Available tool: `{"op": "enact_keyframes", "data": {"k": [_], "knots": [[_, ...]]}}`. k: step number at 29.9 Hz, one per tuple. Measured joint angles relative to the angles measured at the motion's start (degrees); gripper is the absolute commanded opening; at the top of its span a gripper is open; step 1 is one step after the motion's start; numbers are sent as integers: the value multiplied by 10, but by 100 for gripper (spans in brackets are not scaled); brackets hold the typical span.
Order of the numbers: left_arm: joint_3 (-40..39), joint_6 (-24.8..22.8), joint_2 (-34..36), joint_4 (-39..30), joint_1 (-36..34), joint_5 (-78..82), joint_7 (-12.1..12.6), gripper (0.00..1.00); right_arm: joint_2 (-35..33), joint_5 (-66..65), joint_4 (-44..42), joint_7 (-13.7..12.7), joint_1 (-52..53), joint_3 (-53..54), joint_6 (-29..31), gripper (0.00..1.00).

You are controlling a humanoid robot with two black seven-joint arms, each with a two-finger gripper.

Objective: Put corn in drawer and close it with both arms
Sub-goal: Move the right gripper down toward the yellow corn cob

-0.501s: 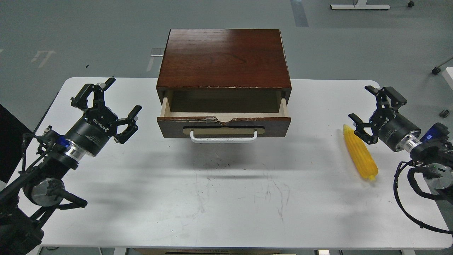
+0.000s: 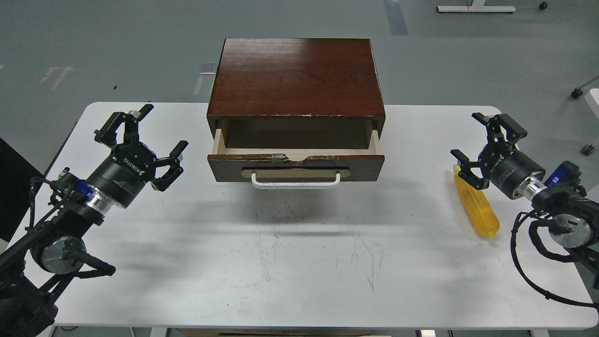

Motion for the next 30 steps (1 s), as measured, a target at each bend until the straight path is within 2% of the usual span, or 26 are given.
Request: {"op": "enact_keyframes", "data": {"k": [7, 12, 22, 30], "knots": [[0, 0, -2, 18, 2, 0, -6, 100, -13, -13, 9, 0, 1, 0, 0, 99], [1, 0, -3, 18, 1, -1, -6, 100, -65, -67, 36, 0, 31, -1, 0, 99], [1, 0, -5, 11, 0, -1, -3, 100, -190, -452, 104, 0, 124, -2, 0, 99], [1, 0, -1, 8, -2, -1, -3, 100, -221, -717, 127, 0, 153, -16, 0, 99]]}}
